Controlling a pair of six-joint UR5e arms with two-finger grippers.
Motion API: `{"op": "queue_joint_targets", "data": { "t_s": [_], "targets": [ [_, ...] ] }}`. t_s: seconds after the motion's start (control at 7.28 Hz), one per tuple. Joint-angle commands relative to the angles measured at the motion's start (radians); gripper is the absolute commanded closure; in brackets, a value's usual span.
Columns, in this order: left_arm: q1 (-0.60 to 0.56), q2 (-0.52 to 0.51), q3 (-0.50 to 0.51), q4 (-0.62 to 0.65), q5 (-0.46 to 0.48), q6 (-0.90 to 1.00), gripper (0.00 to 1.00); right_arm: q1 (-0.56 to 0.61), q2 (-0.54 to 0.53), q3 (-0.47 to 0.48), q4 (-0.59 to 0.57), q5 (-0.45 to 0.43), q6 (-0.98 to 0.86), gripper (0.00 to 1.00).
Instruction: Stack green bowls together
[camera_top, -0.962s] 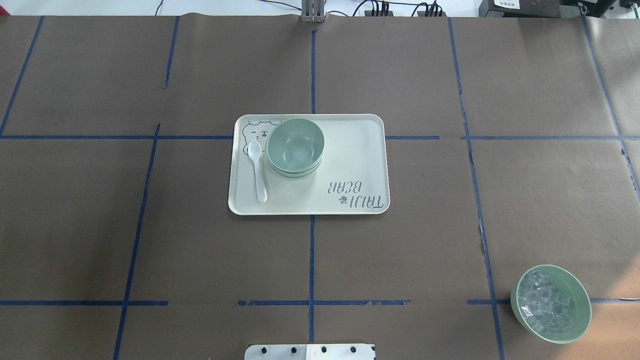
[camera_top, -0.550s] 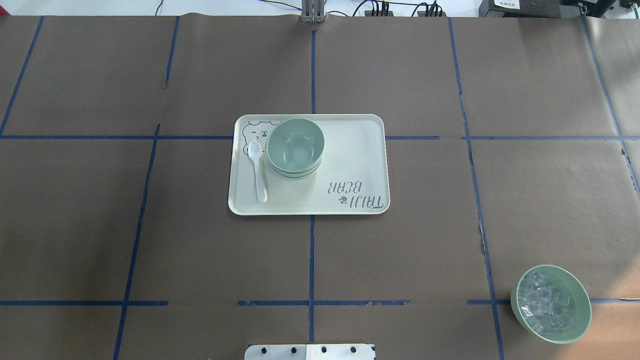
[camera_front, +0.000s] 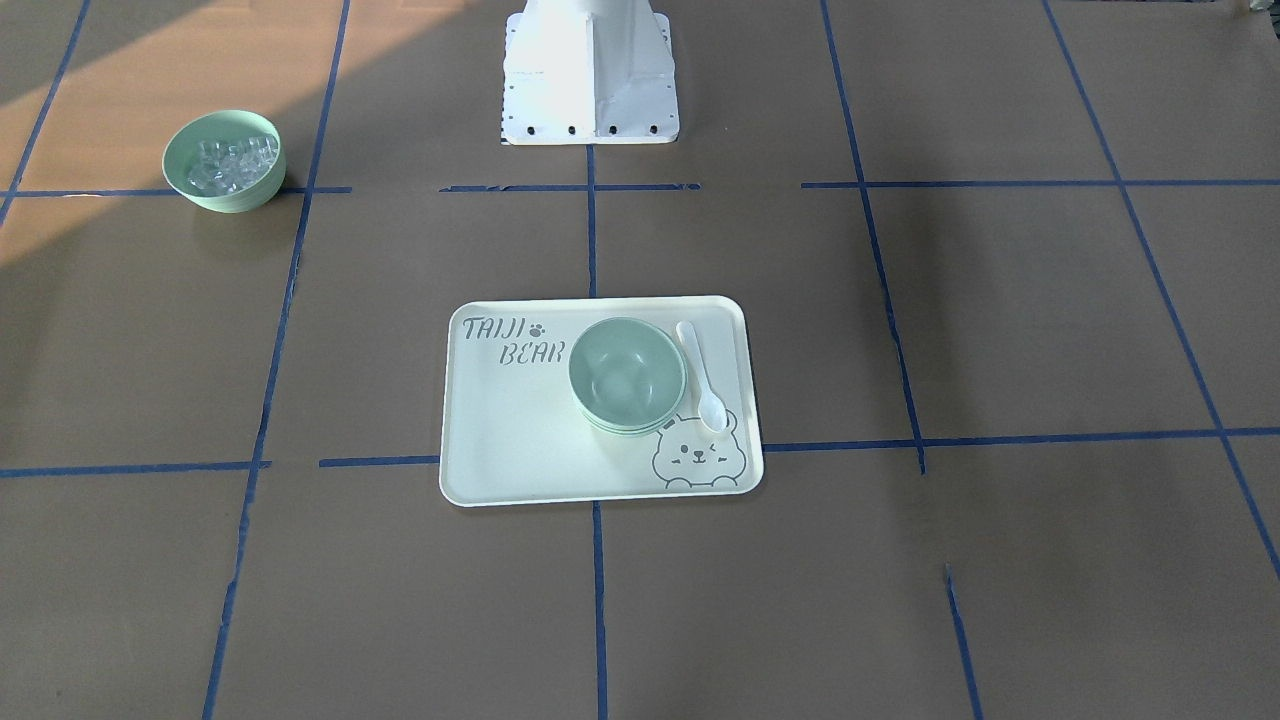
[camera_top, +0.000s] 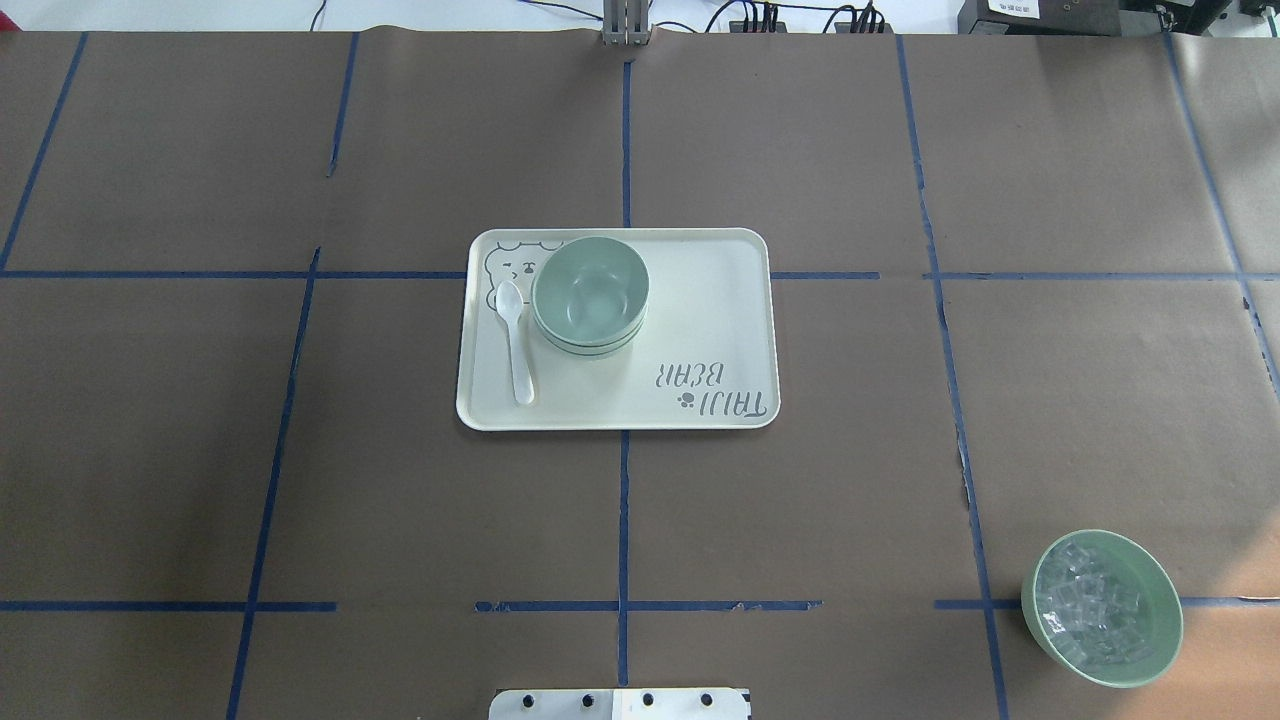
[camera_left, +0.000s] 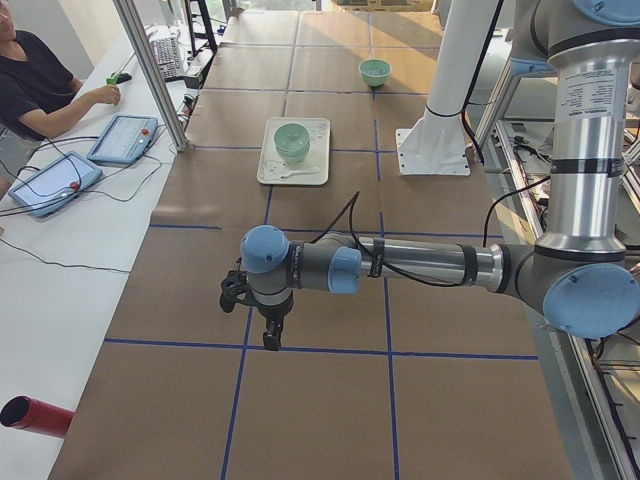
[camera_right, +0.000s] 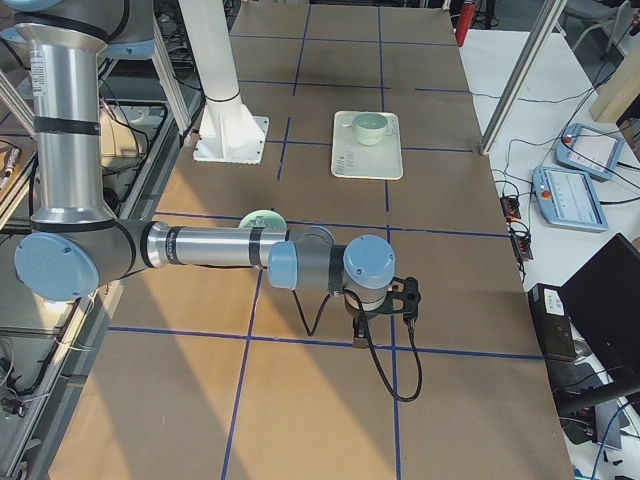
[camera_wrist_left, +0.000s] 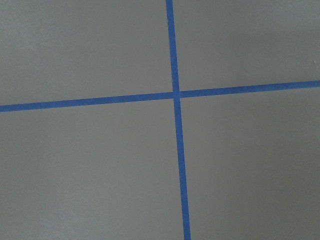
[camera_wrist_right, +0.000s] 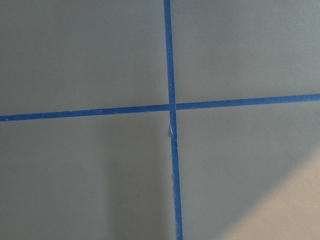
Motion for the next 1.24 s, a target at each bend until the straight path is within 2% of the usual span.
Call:
{"op": "queue_joint_targets", "data": {
  "t_s": [0.0, 1.1],
  "targets": [
    [-0.03, -0.01, -0.004, 0.066, 0.001, 0.051, 0.0, 0.0, 0.0, -0.001, 0.003, 0.0, 0.0, 0.0],
    [-0.036, -0.01, -0.006, 0.087, -0.002, 0.069, 0.0, 0.0, 0.001, 0.003, 0.006, -0.007, 0.0, 0.0]
  ]
}}
